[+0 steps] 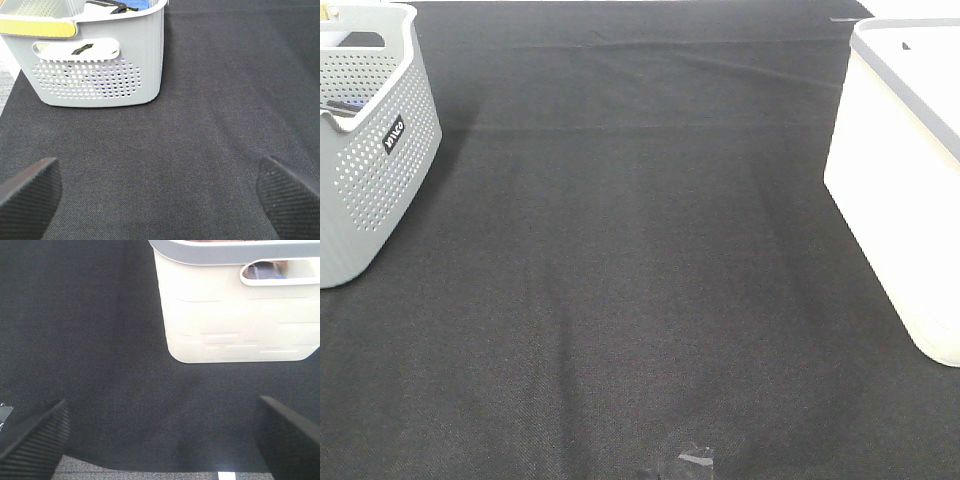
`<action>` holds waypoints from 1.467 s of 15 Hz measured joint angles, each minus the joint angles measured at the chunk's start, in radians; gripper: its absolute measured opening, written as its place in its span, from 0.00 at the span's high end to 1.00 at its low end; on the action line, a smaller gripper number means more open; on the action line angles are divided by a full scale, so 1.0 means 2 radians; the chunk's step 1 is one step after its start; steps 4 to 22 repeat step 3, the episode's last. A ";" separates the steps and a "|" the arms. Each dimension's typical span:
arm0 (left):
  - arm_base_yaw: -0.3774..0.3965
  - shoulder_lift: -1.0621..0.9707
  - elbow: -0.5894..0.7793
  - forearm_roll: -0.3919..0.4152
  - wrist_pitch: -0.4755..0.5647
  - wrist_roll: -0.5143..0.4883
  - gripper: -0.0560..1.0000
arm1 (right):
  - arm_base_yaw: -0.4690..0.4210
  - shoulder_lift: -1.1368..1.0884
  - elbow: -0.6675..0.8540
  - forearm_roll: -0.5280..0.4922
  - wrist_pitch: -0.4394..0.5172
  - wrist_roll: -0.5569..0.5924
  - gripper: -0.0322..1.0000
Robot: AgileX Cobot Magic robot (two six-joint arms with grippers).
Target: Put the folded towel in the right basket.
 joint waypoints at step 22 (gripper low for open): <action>0.000 0.000 0.000 0.000 0.000 0.000 0.01 | 0.000 0.000 0.000 0.000 0.000 0.000 0.05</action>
